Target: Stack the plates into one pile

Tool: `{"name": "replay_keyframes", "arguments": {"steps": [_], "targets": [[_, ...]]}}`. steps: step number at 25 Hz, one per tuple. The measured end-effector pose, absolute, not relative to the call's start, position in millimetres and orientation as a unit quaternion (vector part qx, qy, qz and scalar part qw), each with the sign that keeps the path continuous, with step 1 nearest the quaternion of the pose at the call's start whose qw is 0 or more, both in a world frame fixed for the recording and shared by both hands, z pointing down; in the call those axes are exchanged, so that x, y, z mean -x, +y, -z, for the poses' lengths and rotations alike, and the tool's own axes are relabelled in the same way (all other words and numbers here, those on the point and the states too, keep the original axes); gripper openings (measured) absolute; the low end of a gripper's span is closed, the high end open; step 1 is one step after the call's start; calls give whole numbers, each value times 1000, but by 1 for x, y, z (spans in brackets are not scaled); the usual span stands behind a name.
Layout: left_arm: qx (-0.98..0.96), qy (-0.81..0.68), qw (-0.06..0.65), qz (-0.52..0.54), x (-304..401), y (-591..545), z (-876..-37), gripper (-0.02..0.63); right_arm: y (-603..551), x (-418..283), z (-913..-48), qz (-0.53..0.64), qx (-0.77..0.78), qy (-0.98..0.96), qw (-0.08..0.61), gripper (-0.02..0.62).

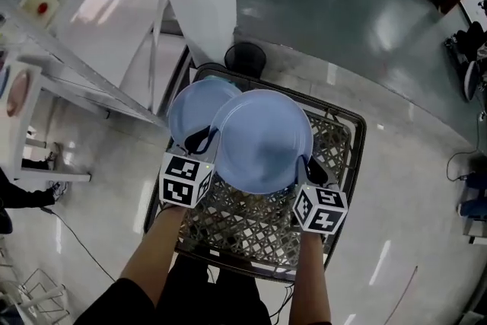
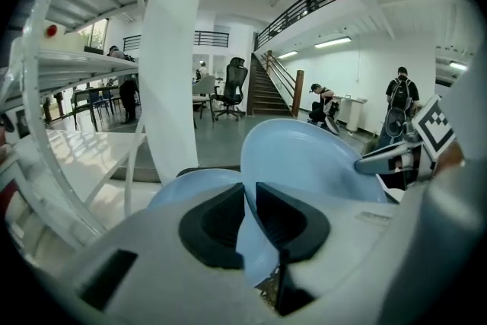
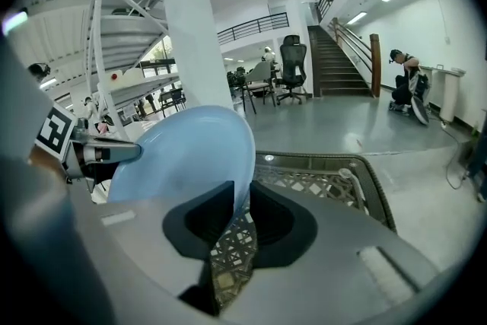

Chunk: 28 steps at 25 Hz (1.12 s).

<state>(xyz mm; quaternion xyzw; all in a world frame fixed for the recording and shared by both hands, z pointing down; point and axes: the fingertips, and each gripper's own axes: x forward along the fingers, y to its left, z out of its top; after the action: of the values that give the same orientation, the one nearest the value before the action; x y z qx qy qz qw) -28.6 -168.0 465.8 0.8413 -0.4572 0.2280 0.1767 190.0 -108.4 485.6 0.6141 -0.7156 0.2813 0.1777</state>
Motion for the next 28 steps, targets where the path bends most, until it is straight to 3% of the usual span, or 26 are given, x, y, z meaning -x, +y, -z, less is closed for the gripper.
{"name": "replay_keyframes", "arguments": {"steps": [13,28], "targets": [[-797,-525,194,-225,151,-175,-473,46,-152,-74,-498,-275,-546,-765,201,77],[-794,-516,220,-234,171,-213,-505,48,-191,-54,-522,-283,-536,-760,233,80]]}}
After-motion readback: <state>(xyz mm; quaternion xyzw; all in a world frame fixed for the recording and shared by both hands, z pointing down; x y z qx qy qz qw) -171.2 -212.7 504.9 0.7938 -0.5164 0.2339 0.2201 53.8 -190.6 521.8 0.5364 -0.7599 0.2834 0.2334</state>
